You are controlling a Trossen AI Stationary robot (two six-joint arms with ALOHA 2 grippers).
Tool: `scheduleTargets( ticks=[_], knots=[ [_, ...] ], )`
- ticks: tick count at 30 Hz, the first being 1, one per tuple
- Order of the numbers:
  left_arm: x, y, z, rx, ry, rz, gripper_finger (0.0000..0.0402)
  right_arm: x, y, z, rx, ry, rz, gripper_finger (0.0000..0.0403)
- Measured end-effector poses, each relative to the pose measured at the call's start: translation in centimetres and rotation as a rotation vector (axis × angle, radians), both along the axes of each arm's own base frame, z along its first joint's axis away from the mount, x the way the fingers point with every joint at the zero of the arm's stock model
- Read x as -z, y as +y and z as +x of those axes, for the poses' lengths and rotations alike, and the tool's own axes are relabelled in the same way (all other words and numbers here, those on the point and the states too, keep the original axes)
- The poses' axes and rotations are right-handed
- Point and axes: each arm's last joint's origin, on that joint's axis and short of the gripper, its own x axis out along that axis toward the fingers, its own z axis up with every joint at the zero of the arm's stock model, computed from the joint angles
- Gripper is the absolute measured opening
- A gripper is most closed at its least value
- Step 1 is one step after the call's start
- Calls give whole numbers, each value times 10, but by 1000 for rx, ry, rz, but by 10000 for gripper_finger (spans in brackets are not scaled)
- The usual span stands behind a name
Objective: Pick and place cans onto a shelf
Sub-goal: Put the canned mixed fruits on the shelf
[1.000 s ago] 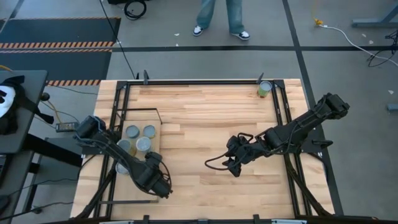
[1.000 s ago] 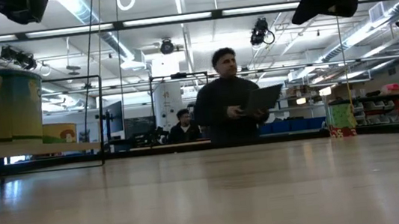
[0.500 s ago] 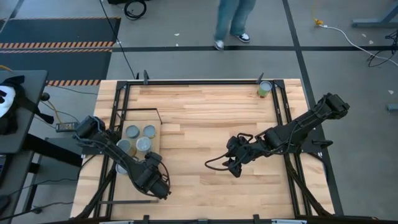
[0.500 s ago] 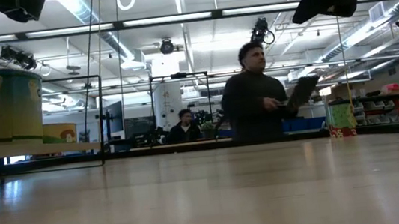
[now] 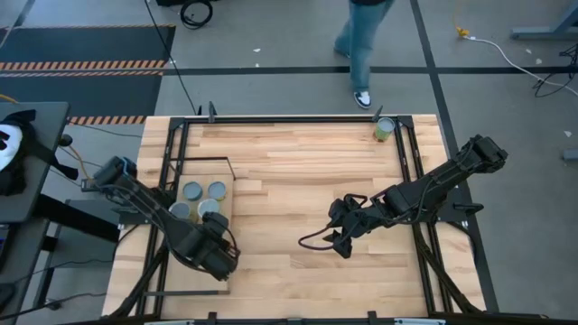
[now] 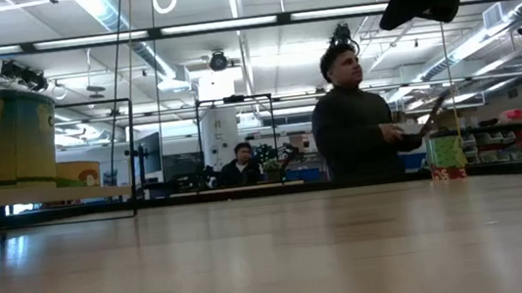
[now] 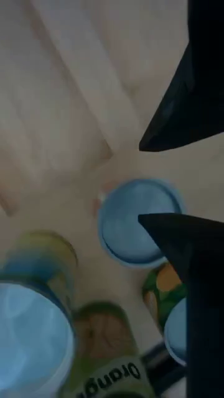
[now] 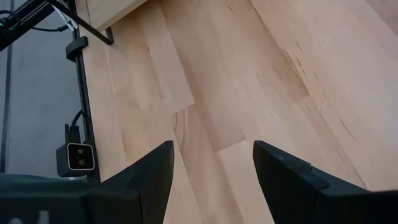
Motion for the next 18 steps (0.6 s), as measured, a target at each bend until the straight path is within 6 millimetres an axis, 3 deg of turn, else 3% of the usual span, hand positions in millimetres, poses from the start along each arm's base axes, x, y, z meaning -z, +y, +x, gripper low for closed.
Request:
scheduleTargets(
  ticks=[4,11,18],
  knots=[
    [-23,4,-1,54,-200,-44,184,0,0,0,-21,-5,-20,226],
    [-77,14,13,239,-724,-50,175,-4,1,2,-84,-52,-60,226],
    [-136,30,39,427,-1230,182,165,-38,-8,-16,-157,-201,-86,226]
  ],
)
